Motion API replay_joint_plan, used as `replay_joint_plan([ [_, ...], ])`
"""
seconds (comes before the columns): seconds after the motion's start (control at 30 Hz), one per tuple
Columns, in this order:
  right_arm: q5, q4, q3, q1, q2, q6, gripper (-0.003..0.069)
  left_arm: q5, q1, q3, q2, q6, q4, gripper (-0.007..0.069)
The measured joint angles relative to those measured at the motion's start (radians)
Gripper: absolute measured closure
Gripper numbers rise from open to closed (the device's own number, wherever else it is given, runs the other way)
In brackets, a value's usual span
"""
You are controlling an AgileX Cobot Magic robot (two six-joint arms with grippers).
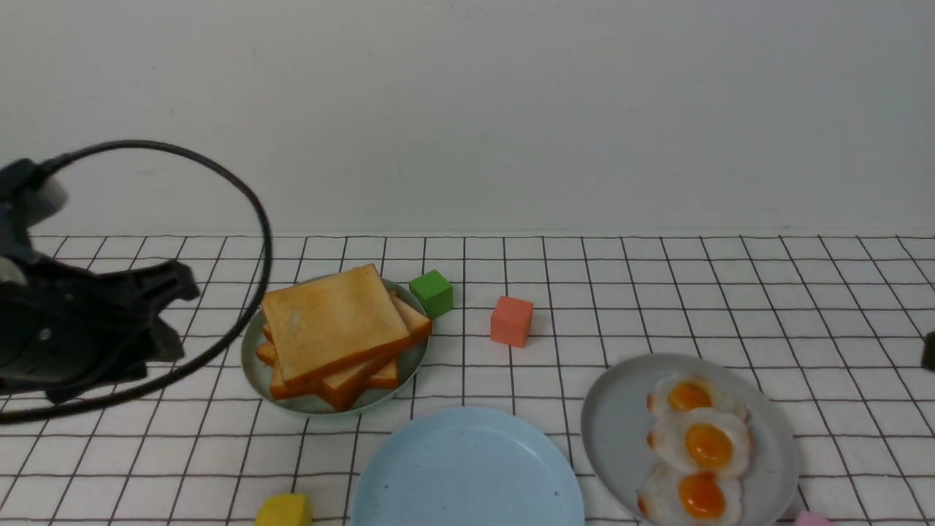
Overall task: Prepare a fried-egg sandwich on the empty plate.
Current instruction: Use the left arm to grab a slice of bread
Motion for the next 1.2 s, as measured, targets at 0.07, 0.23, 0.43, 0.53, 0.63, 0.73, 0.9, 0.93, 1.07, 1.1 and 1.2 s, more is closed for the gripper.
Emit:
replay_joint_plan([
  [0.07, 0.026, 0.07, 0.0, 0.0, 0.014, -0.087, 0.0418, 0.012, 0.0, -0.055, 0.079, 0.088, -0.065, 0.0386],
  [0.23, 0.067, 0.199, 0.0, 0.013, 0.022, -0.29, 0.0418, 0.113, 0.063, -0.257, 0.292, 0.29, -0.197, 0.0386],
  [0.43, 0.087, 0.25, 0.0, 0.087, 0.022, -0.397, 0.0418, 0.255, 0.213, -0.447, 0.519, 0.52, -0.41, 0.0386],
  [0.53, 0.113, 0.253, 0.0, 0.114, 0.022, -0.412, 0.0418, 0.34, 0.276, -0.538, 0.625, 0.664, -0.554, 0.0373],
  [0.63, 0.155, 0.254, 0.0, 0.119, 0.022, -0.441, 0.0418, 0.411, 0.329, -0.63, 0.734, 0.766, -0.676, 0.0329],
  [0.73, 0.185, 0.254, 0.0, 0.119, 0.022, -0.446, 0.0418, 0.429, 0.339, -0.69, 0.807, 0.79, -0.689, 0.0254],
  [0.9, 0.209, 0.279, 0.0, 0.119, 0.022, -0.451, 0.0418, 0.445, 0.339, -0.727, 0.886, 0.842, -0.729, 0.0135],
  [0.93, 0.211, 0.283, 0.0, 0.119, 0.022, -0.451, 0.0418, 0.447, 0.338, -0.728, 0.897, 0.86, -0.747, 0.0126],
  [1.07, 0.216, 0.287, 0.0, 0.119, 0.022, -0.451, 0.0418, 0.455, 0.338, -0.729, 0.924, 0.899, -0.785, 0.0122],
  [1.1, 0.216, 0.288, 0.0, 0.119, 0.022, -0.451, 0.0418, 0.458, 0.338, -0.729, 0.927, 0.903, -0.785, 0.0124],
  [1.2, 0.218, 0.291, 0.0, 0.119, 0.022, -0.451, 0.0418, 0.469, 0.337, -0.73, 0.943, 0.917, -0.799, 0.0139],
])
